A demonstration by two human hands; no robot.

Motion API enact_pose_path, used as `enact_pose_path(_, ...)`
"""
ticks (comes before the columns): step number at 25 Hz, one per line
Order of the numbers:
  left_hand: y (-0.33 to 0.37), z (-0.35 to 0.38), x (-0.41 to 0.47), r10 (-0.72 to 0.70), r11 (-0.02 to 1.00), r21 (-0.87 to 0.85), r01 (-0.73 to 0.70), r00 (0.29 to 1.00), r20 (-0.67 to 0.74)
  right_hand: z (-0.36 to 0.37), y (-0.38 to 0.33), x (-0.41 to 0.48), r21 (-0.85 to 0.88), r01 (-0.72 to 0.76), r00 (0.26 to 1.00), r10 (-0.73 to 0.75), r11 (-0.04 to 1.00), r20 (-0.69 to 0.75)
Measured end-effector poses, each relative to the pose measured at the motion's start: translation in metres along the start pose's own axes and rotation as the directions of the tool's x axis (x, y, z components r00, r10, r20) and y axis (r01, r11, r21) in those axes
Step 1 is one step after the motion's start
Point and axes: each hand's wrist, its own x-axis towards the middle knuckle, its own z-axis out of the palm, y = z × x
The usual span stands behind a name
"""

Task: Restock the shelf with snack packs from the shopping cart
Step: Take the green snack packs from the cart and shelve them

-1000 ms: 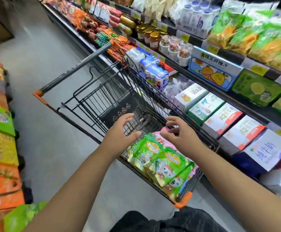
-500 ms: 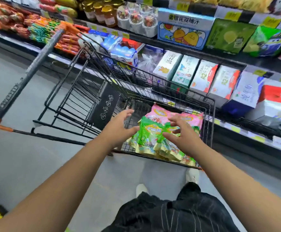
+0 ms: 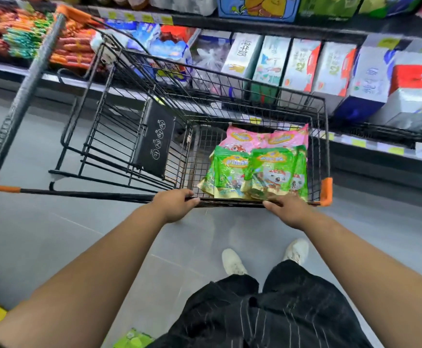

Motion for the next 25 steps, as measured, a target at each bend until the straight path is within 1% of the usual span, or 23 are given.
enact_pose_path(2,-0.004,0.007,0.003,0.018,0.998,0.058,-0.017,1.0,-0.025,0.004,0.006,0.008,-0.052,-0.01,1.0,0.01,0.999,0.008)
enact_pose_path(5,-0.009,0.014,0.007,0.031,0.997,0.073,-0.027,0.998,-0.052,0.003,0.008,0.015,-0.112,-0.054,0.998,0.056,0.992,0.01)
enact_pose_path(8,-0.013,0.018,0.013,0.051,0.987,0.152,-0.05,0.999,-0.004,0.007,0.01,0.014,-0.15,-0.079,0.997,0.079,0.986,-0.007)
enact_pose_path(10,-0.016,0.018,0.017,0.077,0.989,0.123,-0.079,0.997,0.019,0.009,0.012,0.01,-0.156,-0.107,0.994,0.105,0.982,-0.021)
enact_pose_path(12,-0.019,0.02,0.021,0.092,0.99,0.107,-0.091,0.996,-0.003,0.014,0.017,0.004,-0.13,-0.127,0.992,0.126,0.983,-0.011)
enact_pose_path(14,-0.025,0.024,0.023,0.067,0.985,0.157,-0.066,0.998,-0.005,0.021,0.03,-0.002,-0.076,-0.159,0.987,0.159,0.984,-0.001)
enact_pose_path(16,-0.028,0.031,0.023,0.043,0.973,0.227,-0.054,0.998,0.055,0.027,0.046,-0.009,-0.026,-0.189,0.982,0.19,0.982,0.004)
enact_pose_path(18,-0.023,0.041,0.021,0.068,0.952,0.291,-0.094,0.993,0.1,0.029,0.053,-0.026,0.0,-0.206,0.978,0.205,0.979,0.036)
enact_pose_path(22,-0.003,0.056,0.011,0.131,0.943,0.3,-0.143,0.99,0.059,0.039,0.077,-0.045,0.096,-0.203,0.979,0.2,0.974,0.039)
enact_pose_path(25,0.015,0.066,0.003,0.132,0.942,0.298,-0.153,0.987,0.089,0.043,0.105,-0.06,0.122,-0.185,0.982,0.178,0.975,0.067)
